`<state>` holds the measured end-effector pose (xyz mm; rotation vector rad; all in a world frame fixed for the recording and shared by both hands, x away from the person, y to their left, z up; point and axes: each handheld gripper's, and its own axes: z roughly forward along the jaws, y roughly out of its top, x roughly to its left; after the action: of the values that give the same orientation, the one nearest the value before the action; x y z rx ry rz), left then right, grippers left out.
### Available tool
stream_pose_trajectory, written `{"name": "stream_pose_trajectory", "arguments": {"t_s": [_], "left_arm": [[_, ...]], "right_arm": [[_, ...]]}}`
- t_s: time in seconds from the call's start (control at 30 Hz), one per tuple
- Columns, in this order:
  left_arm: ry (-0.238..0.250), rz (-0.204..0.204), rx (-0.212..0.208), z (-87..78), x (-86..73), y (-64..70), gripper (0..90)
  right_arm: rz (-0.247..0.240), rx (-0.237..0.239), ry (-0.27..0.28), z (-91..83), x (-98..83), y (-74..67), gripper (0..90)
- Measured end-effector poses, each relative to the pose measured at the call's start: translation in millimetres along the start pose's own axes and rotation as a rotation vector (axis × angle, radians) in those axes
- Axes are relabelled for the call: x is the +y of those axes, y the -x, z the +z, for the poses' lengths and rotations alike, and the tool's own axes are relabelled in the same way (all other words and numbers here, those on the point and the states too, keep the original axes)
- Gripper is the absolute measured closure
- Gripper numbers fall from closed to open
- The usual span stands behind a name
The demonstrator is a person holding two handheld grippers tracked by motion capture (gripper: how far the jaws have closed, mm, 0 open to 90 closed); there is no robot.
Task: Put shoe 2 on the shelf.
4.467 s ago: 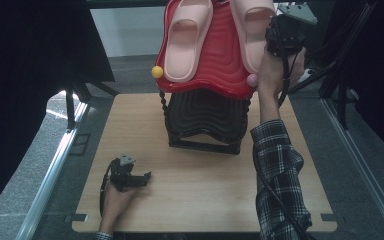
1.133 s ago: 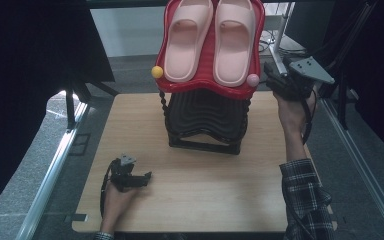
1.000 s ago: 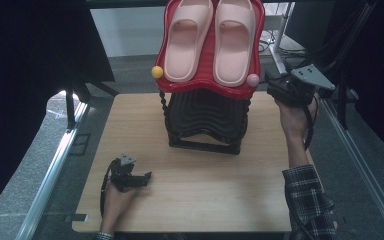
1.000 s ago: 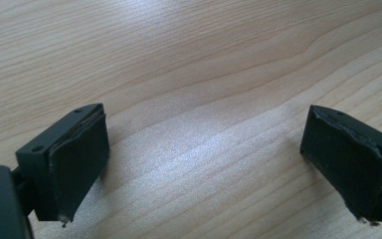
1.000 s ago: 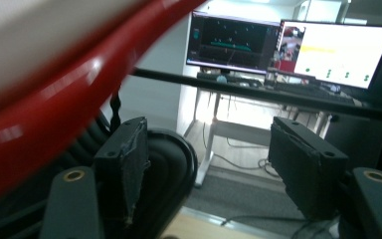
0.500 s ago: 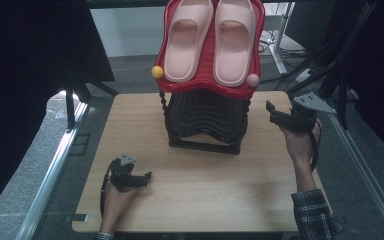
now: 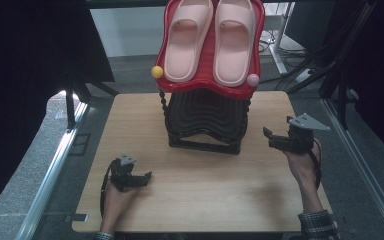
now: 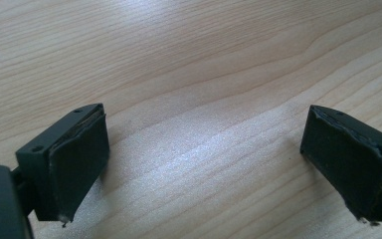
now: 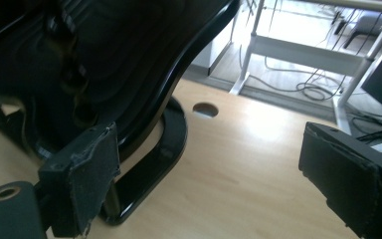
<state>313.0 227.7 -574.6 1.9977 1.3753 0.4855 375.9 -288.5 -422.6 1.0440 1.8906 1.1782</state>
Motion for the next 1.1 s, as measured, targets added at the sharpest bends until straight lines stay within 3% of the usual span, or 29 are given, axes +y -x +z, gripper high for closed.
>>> {"name": "stream_pose_trajectory", "arguments": {"t_s": [0.4, 1.1], "left_arm": [[-0.002, 0.002, -0.001, -0.1, 0.0, -0.2, 4.9], [-0.002, 0.005, 0.000, -0.1, 0.0, -0.3, 4.9]], "right_arm": [[0.013, 0.072, -0.113, -6.9, -37.9, -9.0, 5.8], [-0.024, 0.155, -0.328, 8.1, -107.2, -27.4, 4.6]]}}
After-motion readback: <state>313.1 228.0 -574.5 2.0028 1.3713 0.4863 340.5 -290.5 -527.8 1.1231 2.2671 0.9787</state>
